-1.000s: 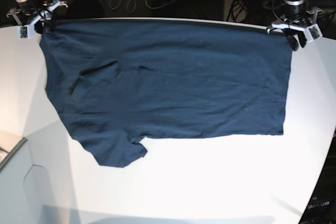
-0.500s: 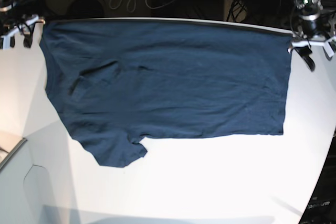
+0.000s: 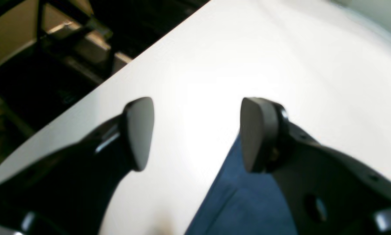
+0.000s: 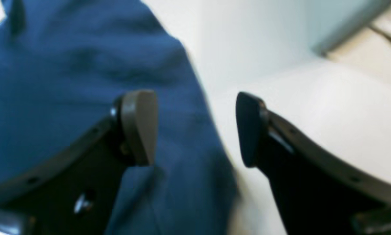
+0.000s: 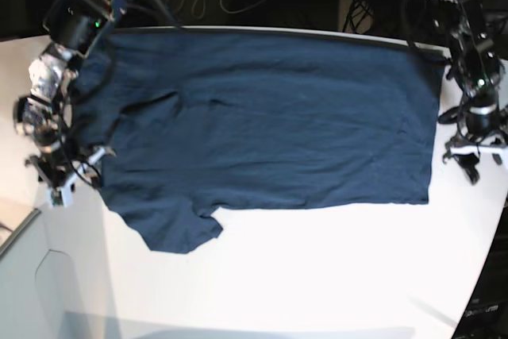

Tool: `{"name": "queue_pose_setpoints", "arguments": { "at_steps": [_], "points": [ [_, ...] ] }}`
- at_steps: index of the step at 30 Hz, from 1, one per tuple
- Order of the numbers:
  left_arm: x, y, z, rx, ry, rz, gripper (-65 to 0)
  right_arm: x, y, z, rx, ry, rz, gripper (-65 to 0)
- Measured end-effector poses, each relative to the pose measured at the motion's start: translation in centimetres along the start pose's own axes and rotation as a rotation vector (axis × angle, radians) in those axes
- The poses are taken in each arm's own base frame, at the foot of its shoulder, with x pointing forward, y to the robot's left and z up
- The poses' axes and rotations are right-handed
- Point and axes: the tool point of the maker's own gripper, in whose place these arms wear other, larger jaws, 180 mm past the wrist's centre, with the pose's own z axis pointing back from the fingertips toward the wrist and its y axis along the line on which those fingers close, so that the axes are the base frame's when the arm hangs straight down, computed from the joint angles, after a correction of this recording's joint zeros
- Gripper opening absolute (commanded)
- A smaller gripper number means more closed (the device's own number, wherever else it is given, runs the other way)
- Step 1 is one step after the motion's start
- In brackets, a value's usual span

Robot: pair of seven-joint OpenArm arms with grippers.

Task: Layout the t-shirt on the table in an organized manner, then fold the t-shirt properly
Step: 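Move both grippers to the shirt's hem side and grasp the hem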

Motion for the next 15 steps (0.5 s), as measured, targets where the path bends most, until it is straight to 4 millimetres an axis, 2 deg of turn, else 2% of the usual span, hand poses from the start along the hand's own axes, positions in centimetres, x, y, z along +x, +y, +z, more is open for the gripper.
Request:
{"name": "queue_pose_setpoints", "arguments": {
  "at_steps": [3,7,11,15],
  "points": [
    [0.6,-0.6,-1.8,-0.007,0.008,0.014,-23.8,-0.2,0.6,-2.5,0.044,0.057,-0.011,-26.9],
    [-0.2,-1.4,-3.7,-0.028,0.057,-0.024,-18.8,-0.1,2.0,-4.6,0.115,0.040,-0.075,-26.9],
    [-1.9,-3.4,-5.5,-0.076,0.123,-0.054,-15.6,-1.3,2.8,-5.6,0.165,0.044,-0.122,-26.9],
    [-3.9,-3.9,-7.2,-0.066,0.188,-0.058,-15.5,-3.0,1.7,-5.6,0.147,0.044,-0.154,-26.9]
  ]
}}
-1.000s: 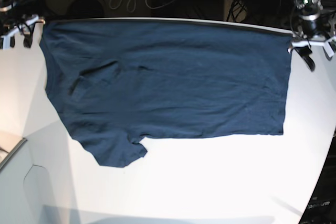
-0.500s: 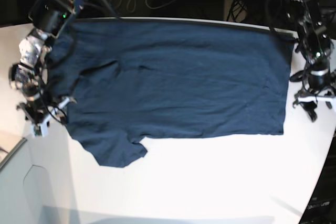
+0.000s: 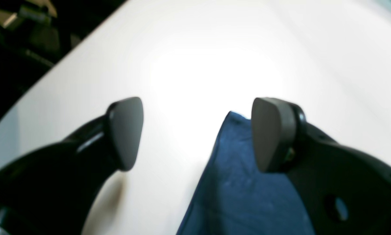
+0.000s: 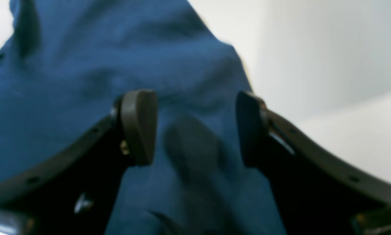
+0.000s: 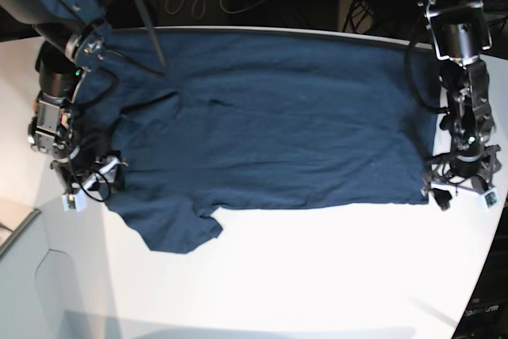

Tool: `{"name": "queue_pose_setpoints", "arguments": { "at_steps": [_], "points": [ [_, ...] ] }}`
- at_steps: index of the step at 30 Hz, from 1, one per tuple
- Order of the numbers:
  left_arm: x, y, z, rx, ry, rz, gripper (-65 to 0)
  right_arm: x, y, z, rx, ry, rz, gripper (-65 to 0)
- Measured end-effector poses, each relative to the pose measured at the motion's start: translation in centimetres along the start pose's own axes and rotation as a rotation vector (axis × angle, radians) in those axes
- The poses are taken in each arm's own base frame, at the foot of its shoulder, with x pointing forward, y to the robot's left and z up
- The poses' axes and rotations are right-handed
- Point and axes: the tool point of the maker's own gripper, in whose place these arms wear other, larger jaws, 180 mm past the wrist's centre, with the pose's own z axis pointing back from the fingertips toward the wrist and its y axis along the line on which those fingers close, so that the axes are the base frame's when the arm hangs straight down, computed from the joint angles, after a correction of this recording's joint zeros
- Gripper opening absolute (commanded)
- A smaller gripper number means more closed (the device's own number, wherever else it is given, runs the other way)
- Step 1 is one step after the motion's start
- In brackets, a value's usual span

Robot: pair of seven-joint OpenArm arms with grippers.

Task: Layout the t-shirt on the table in an organized manner, then fold the t-shirt properly
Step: 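Move both grippers to the shirt's hem side and grasp the hem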

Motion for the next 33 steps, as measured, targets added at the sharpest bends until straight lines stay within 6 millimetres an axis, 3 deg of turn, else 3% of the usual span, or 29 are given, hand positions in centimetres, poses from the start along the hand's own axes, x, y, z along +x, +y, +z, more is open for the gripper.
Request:
{"name": "queue_pose_setpoints", "arguments": {
  "at_steps": [4,9,15,20,23,25,30,33],
  "points": [
    [-2.2,-1.0,-1.0,-0.009,0.077,-0.008,-15.4,0.9,-0.9,0.1,-0.048,-0.061,-0.006,-26.9],
    [-3.4,-2.0,-2.2,-0.019,0.127,-0.015,-15.4,1.4,-0.8,0.0,-0.047,-0.076,-0.006,-26.9],
    [-7.4,-2.5,-2.4,-0.025,0.245,-0.070,-15.4,1.2,-0.9,0.1,-0.049,-0.074,-0.009,-27.0],
    [-7.1,-4.6,-2.6,-0.077,0.163,-0.144,-15.9,1.3,-0.9,0.1,-0.051,-0.074,-0.011,-27.2],
    [-8.2,-4.3,-2.8,-0.077,0.149,-0.145,-16.9,1.3,-1.5,0.3,-0.060,-0.072,-0.005,-27.2],
    [-8.3,-3.9,-3.1,-0.066,0.151,-0.140,-22.0,1.4,-1.8,0.4,-0.065,-0.076,-0.004,-27.2],
    [-8.3,-3.5,-3.4,-0.051,0.139,-0.135,-42.7,1.4,-1.7,0.4,-0.064,-0.073,0.000,-27.1],
    [-8.1,-3.1,-3.4,-0.048,0.126,-0.139,-46.9,1.4,-1.6,0.3,-0.061,-0.073,0.000,-27.0]
  ]
}}
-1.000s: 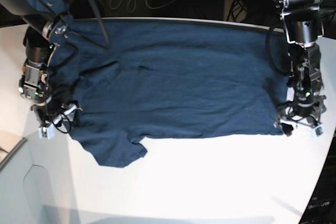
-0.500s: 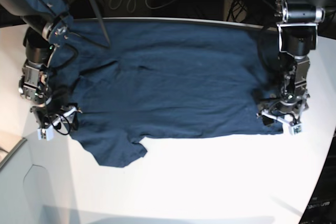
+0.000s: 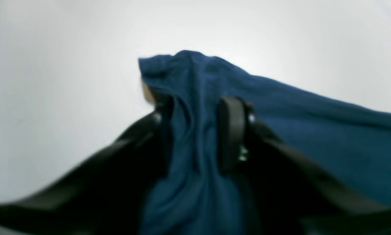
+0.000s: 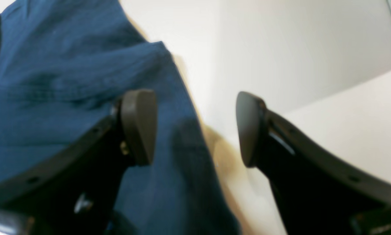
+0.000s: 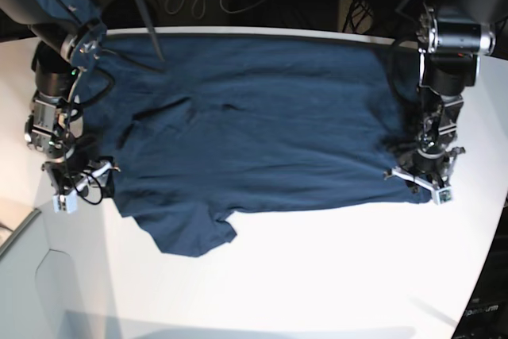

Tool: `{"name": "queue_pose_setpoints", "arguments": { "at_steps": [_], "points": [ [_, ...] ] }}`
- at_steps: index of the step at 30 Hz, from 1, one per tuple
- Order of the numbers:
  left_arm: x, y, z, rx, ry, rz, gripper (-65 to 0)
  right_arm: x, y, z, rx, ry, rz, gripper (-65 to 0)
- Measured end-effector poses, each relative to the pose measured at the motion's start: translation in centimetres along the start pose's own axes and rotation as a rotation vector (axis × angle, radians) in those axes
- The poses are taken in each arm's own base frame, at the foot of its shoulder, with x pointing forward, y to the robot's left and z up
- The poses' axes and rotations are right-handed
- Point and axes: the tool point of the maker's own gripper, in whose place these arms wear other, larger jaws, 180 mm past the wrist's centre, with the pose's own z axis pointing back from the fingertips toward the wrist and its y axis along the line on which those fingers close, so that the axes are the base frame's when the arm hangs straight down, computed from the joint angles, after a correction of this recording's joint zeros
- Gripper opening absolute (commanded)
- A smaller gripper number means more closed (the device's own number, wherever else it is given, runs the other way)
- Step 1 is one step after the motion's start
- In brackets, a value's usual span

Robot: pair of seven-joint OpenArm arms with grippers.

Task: Layout the t-shirt on the table in an organized manner, then fold the t-shirt properly
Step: 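Move both grippers to the shirt's hem side and grasp the hem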

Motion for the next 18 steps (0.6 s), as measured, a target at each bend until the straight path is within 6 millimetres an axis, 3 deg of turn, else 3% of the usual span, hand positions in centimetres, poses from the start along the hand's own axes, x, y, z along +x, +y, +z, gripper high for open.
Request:
{"name": "queue_pose_setpoints", "arguments": {
  "at_steps": [6,13,18],
  "points": [
    [0.0,0.0,0.0,0.003,0.005,0.000,-46.8,-0.2,0.7,-0.2,0.011,0.001,-0.007,-27.0],
    [0.0,0.0,0.0,0.002,0.005,0.001,-46.8,-0.5,3.8,-1.2,0.082,0.043,0.098,-27.0],
    [0.0,0.1,0.0,0.003,0.003,0.000,-46.8,-1.3,0.9,-1.5,-0.099,0.053,0.130,-26.9]
  ]
}}
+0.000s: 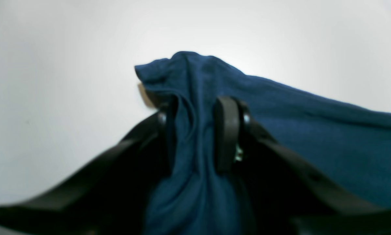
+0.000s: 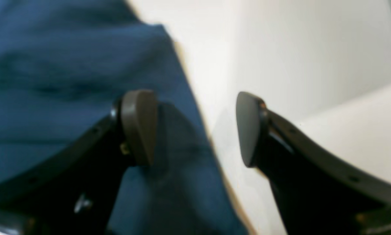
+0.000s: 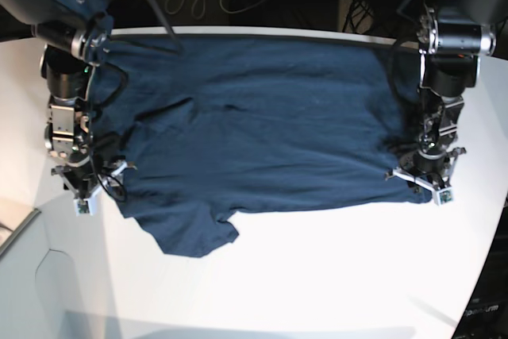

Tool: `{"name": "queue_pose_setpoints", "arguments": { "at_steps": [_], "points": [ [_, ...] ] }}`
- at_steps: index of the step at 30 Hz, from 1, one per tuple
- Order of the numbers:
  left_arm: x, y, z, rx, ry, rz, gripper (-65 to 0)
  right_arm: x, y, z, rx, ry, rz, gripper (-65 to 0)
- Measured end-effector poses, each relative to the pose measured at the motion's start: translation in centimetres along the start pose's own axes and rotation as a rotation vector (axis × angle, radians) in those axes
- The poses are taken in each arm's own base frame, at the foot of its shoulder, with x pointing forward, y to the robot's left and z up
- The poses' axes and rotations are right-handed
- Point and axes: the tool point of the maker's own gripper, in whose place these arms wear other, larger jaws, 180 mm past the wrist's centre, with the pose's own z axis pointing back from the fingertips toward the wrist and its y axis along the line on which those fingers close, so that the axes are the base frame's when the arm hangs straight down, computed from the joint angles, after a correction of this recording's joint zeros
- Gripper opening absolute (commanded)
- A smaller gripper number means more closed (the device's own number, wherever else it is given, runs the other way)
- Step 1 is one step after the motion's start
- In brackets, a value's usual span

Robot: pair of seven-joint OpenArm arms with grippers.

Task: Layout the t-shirt on the table in an organized manner, then fold the t-shirt properly
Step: 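Move both grippers to the shirt's hem side and grasp the hem, then lift the hem with both grippers and fold it toward the collar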

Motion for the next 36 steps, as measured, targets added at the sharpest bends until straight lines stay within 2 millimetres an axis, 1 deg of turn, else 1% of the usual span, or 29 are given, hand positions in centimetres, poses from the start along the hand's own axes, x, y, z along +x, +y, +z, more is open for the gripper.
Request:
{"name": "queue_pose_setpoints", "arguments": {
  "at_steps": [3,8,10,12,16,18,19,22,24,30,32,33,34,36],
  "points": [
    [-0.1,0.0,0.0,0.000,0.002,0.000,-46.8,-0.3,-0.4,0.0,-0.005,0.002,0.010,-26.9],
    [-0.1,0.0,0.0,0.000,0.003,-0.001,-46.5,-0.4,-0.4,0.0,-0.007,-0.002,0.004,-27.1],
    [-0.1,0.1,0.0,0.002,0.003,0.000,-42.5,-0.6,-0.3,-0.1,-0.003,-0.003,-0.002,-27.3],
    [0.0,0.4,0.0,0.012,0.003,-0.003,-36.1,-0.9,-0.2,-0.1,0.003,-0.008,-0.022,-27.9],
    [0.0,0.9,0.0,0.027,0.002,-0.004,-25.5,-1.2,0.0,-0.4,0.012,-0.003,-0.043,-33.0],
    [0.2,0.9,0.1,0.028,0.000,-0.003,-22.0,-1.1,0.1,-0.4,0.013,-0.007,-0.043,-35.0],
    [0.3,0.8,0.1,0.027,-0.001,-0.004,-21.5,-1.0,0.1,-0.4,0.013,-0.007,-0.044,-35.6],
    [0.4,1.0,0.3,0.021,-0.007,-0.012,-21.4,-1.0,0.1,-0.4,0.014,-0.008,-0.044,-38.9],
    [0.4,1.2,0.4,0.016,-0.008,-0.017,-21.4,-1.0,0.1,-0.4,0.014,-0.007,-0.044,-43.1],
    [0.5,1.8,0.4,0.017,-0.002,-0.031,-21.6,-1.0,0.1,-0.4,0.015,-0.006,-0.042,-59.7],
    [0.5,2.0,0.4,0.020,0.000,-0.032,-22.0,-1.0,0.1,-0.4,0.015,-0.006,-0.042,-64.1],
    [0.5,2.0,0.4,0.020,0.000,-0.032,-23.9,-1.1,0.1,-0.4,0.015,-0.005,-0.042,-65.0],
    [0.5,2.0,0.4,0.019,0.000,-0.033,-28.0,-1.1,0.1,-0.4,0.015,-0.005,-0.042,-65.0],
    [0.5,1.9,0.4,0.016,0.000,-0.034,-38.6,-1.1,0.1,-0.4,0.015,-0.005,-0.042,-65.0]
  ]
}}
